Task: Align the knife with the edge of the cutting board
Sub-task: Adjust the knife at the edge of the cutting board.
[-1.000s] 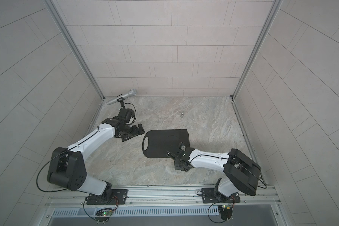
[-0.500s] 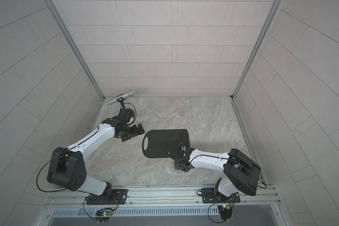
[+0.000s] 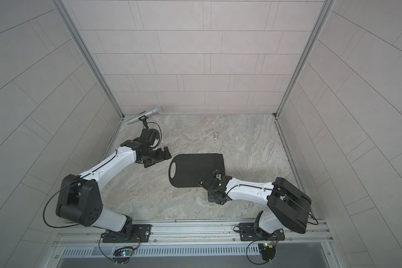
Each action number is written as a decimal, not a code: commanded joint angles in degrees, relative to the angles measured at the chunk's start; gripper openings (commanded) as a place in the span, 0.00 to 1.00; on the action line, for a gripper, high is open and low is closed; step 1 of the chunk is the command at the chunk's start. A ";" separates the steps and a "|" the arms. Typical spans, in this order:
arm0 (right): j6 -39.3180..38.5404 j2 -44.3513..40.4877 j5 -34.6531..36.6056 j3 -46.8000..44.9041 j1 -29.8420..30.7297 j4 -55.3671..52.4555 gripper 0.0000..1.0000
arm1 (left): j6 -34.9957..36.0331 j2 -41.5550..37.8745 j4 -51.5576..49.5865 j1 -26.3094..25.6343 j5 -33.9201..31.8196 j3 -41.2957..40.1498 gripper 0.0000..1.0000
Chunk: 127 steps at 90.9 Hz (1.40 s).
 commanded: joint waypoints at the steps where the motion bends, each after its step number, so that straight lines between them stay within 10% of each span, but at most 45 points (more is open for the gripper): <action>1: -0.16 -0.95 -0.20 -0.29 0.34 0.21 0.07 | 0.87 -0.57 -1.29 -0.33 -0.08 1.35 1.00; 93: -3.60 -2.06 0.43 2.04 -0.43 -1.71 0.54 | 1.09 -0.83 -1.56 -0.27 -0.77 1.16 1.00; 127: -13.11 -13.05 -2.12 6.68 -6.49 -3.68 1.00 | 2.16 -2.97 -1.50 -0.33 -3.82 1.24 1.00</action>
